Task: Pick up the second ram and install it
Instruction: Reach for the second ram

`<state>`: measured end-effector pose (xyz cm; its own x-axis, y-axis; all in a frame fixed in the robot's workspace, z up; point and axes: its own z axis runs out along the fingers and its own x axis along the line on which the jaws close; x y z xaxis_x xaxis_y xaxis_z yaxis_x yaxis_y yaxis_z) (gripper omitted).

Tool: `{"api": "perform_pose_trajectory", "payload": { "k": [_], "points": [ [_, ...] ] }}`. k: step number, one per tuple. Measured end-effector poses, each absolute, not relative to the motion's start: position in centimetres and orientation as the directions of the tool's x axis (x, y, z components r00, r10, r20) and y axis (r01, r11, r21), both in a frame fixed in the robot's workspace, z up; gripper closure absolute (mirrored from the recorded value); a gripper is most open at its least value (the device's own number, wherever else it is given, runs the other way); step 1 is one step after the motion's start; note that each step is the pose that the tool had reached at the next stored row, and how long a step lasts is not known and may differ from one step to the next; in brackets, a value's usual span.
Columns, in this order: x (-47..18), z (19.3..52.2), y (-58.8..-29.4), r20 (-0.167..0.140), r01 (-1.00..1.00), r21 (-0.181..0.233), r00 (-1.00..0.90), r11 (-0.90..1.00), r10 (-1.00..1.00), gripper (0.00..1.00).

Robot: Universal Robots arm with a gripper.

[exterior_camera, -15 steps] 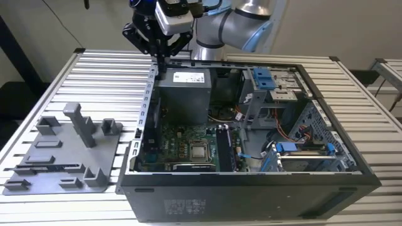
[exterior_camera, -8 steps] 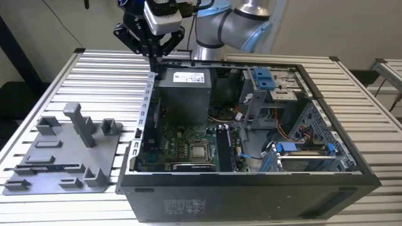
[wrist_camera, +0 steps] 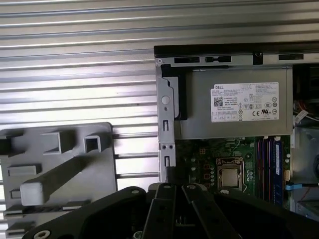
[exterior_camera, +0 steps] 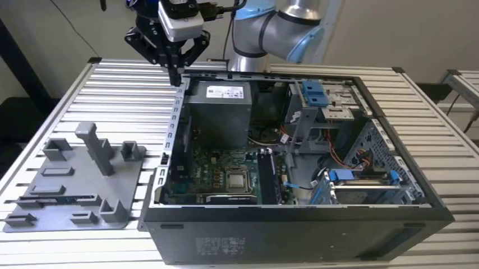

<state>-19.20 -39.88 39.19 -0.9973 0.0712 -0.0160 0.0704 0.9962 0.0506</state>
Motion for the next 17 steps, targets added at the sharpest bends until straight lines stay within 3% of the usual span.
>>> {"api": "perform_pose_trajectory", "payload": {
  "k": [17],
  "points": [
    [-24.1,39.2,-39.9,-0.011,0.071,0.058,-0.997,0.996,0.071,0.89]
  ]
}}
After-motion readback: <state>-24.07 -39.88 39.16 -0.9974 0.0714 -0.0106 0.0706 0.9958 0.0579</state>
